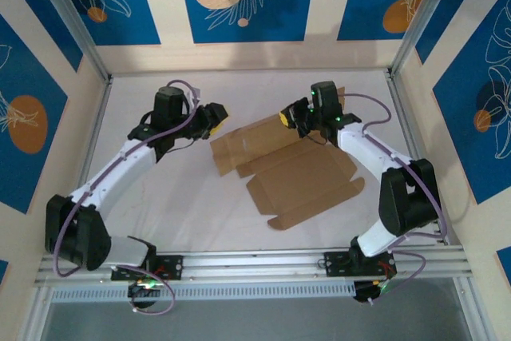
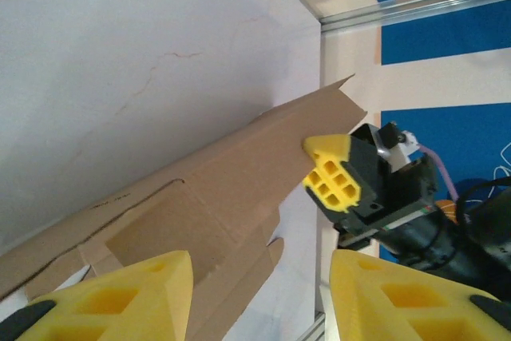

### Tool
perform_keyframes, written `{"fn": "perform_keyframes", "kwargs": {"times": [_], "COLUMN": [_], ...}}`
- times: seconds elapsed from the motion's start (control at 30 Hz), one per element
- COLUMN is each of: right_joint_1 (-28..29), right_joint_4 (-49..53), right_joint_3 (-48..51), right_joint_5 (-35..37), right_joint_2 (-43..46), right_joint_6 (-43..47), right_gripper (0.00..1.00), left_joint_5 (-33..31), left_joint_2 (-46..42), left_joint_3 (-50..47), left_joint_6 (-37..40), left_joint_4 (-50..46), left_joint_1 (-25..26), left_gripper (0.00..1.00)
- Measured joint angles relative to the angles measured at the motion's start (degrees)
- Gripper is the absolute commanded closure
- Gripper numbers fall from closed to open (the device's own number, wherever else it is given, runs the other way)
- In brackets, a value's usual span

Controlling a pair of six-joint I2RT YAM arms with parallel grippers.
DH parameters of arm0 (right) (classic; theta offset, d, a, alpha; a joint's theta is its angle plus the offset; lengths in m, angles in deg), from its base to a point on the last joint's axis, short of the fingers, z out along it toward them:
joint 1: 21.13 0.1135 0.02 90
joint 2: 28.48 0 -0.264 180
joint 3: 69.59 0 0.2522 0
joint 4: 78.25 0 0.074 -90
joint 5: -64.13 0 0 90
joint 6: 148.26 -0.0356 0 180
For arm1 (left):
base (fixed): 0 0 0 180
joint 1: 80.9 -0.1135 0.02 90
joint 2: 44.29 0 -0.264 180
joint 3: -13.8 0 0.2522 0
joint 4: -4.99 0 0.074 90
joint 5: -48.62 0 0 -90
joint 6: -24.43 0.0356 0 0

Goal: Fold the paper box

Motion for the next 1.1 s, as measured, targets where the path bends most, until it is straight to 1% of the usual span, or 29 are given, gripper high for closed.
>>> {"fn": "perform_keyframes", "kwargs": {"times": [0.13, 0.27, 0.43, 0.53, 0.83, 0.97, 1.1], "right_joint_1": [-0.04, -0.11, -0.42, -0.48, -0.72, -0.81, -0.96], "right_joint_4": [-13.64, -22.16, -27.8, -30.8, -39.21, -42.42, -45.29], "right_joint_3": [6.93, 7.28, 3.26, 2.82, 10.29, 11.91, 13.66], "right_joint_5": [-0.5, -1.55, -1.99, -1.99, -2.82, -3.54, -4.15], "right_joint_2": [0.83, 0.33, -1.14, -2.58, -8.24, -8.61, -8.61], "right_joint_6": [0.5, 1.77, 2.43, 2.36, 2.36, 3.04, 3.91], "right_gripper": [1.0, 1.0, 1.0, 1.0, 1.0, 1.0, 1.0], "left_joint_5": [-2.23, -5.03, -7.17, -8.37, -10.45, -10.45, -10.47], "left_joint_2": [-0.33, -0.33, -0.33, -0.33, -0.31, -0.31, -0.31], "left_joint_3": [1.33, 2.89, 5.6, 5.99, 5.99, 5.92, 5.05], "left_joint_6": [0.72, 2.25, 3.72, 4.26, 4.72, 4.09, 1.49], "left_joint_4": [-3.65, -8.07, -10.19, -10.64, -10.86, -10.54, -9.62], "left_joint_1": [0.0, 0.0, 0.0, 0.0, 0.0, 0.24, 0.87], "left_gripper": [0.51, 0.51, 0.51, 0.51, 0.51, 0.5, 0.49]}}
